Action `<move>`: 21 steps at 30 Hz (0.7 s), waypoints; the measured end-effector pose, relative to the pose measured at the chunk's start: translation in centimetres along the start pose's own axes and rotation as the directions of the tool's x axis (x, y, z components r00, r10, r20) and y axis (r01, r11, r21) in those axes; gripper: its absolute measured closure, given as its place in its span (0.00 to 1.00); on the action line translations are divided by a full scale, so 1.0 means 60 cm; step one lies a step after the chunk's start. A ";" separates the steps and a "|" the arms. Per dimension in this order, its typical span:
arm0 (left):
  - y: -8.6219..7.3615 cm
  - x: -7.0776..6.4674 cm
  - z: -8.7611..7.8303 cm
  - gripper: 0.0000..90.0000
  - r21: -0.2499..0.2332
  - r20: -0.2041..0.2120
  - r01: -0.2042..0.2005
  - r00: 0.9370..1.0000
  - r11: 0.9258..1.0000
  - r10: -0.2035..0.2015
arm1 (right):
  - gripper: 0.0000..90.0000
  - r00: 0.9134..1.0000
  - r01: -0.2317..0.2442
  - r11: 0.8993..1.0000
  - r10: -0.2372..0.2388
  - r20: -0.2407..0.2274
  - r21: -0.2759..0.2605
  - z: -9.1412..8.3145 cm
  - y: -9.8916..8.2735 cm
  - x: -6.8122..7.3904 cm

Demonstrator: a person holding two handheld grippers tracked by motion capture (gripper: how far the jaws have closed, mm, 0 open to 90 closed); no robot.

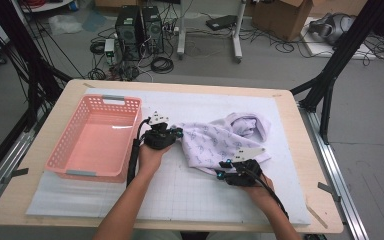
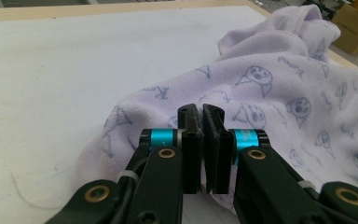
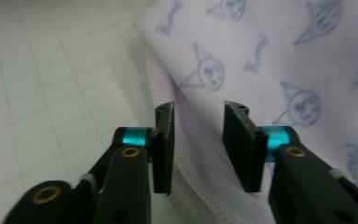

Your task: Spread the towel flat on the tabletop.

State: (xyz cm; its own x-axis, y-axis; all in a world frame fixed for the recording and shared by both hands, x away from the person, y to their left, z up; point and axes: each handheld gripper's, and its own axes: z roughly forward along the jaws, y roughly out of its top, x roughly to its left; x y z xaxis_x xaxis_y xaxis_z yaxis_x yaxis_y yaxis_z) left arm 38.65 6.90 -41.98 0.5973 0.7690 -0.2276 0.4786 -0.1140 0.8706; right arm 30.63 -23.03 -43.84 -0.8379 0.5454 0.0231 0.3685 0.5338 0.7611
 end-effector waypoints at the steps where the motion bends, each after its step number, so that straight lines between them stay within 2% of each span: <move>1: 0.000 0.001 0.000 0.95 0.002 -0.001 0.004 1.000 1.000 -0.004 | 0.82 1.000 0.022 0.999 -0.023 0.013 0.035 0.011 -0.003 0.005; 2: 0.000 0.001 0.000 0.95 0.002 -0.003 0.003 1.000 1.000 -0.003 | 0.93 0.999 0.029 0.999 -0.030 0.032 0.031 0.010 -0.004 0.007; 3: 0.000 0.002 0.000 0.95 0.003 -0.005 0.000 1.000 1.000 0.000 | 0.99 1.000 0.027 0.999 -0.027 0.013 0.033 0.009 -0.004 0.005; 4: 0.000 0.003 0.000 0.95 0.000 -0.009 -0.003 1.000 1.000 0.003 | 0.99 1.000 0.012 0.999 -0.012 -0.006 0.042 0.009 -0.006 0.006; 6: 0.000 0.006 -0.001 0.95 -0.012 -0.016 0.008 1.000 1.000 -0.008 | 1.00 0.999 0.021 0.999 -0.019 -0.050 0.036 0.007 -0.009 0.014; 7: 0.000 0.007 -0.001 0.95 -0.014 -0.019 0.010 1.000 1.000 -0.010 | 1.00 0.999 0.021 0.999 -0.019 -0.050 0.036 0.007 -0.009 0.014; 8: 0.000 0.009 -0.001 0.95 -0.008 -0.023 0.008 1.000 1.000 -0.008 | 1.00 0.992 0.052 0.998 -0.047 -0.118 0.036 0.005 -0.008 0.029; 9: -0.001 0.010 0.001 0.95 -0.011 -0.030 0.012 0.999 1.000 -0.013 | 1.00 0.992 0.052 0.998 -0.047 -0.118 0.036 0.005 -0.008 0.029; 11: -0.002 0.011 0.002 0.95 -0.006 -0.030 0.014 0.999 1.000 -0.014 | 1.00 0.978 0.099 0.994 -0.091 -0.189 0.037 0.007 -0.006 0.050; 13: -0.003 0.011 0.002 0.95 -0.004 -0.032 0.007 0.999 1.000 -0.007 | 0.99 0.973 0.114 0.993 -0.111 -0.204 0.003 0.001 -0.002 0.060; 14: -0.003 0.010 0.002 0.95 -0.002 -0.032 0.005 0.999 1.000 -0.005 | 0.97 0.979 0.101 0.994 -0.105 -0.177 -0.031 -0.008 0.000 0.057; 15: -0.003 0.010 0.002 0.95 0.002 -0.031 0.000 1.000 1.000 0.000 | 0.89 0.987 0.080 0.995 -0.088 -0.137 -0.067 -0.019 0.003 0.048; 16: -0.003 0.008 0.002 0.94 0.000 -0.033 0.002 0.999 1.000 -0.002 | 0.80 0.999 0.036 0.995 -0.038 -0.020 -0.098 -0.041 0.005 0.021; 17: -0.003 0.008 0.002 0.94 0.000 -0.033 -0.002 0.999 1.000 0.002 | 0.80 0.999 0.036 0.995 -0.038 -0.020 -0.098 -0.041 0.005 0.021; 18: -0.003 0.008 0.002 0.94 -0.005 -0.030 -0.003 1.000 1.000 0.003 | 0.75 1.000 0.019 0.995 -0.017 0.021 -0.101 -0.050 0.003 0.007; 19: -0.003 0.009 0.002 0.94 -0.003 -0.023 -0.008 1.000 1.000 0.008 | 0.68 0.999 0.001 0.995 0.003 0.041 -0.104 -0.056 -0.002 -0.006; 20: -0.003 0.009 0.003 0.95 -0.003 -0.018 -0.012 1.000 1.000 0.012 | 0.60 0.999 -0.029 0.995 0.032 0.032 -0.096 -0.060 -0.013 -0.020; 21: -0.004 0.009 0.004 0.95 -0.001 -0.019 -0.014 1.000 1.000 0.014 | 0.58 0.999 -0.020 0.996 0.024 0.037 -0.084 -0.057 -0.018 -0.023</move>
State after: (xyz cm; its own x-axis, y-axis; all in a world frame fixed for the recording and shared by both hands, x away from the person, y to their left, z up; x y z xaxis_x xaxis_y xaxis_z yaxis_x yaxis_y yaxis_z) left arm 39.00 7.20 -42.38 0.5914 0.7793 -0.2074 0.4698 -0.1239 0.8740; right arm 29.98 -26.57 -42.48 -0.8134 0.5814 0.0171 0.3505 0.4666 0.8120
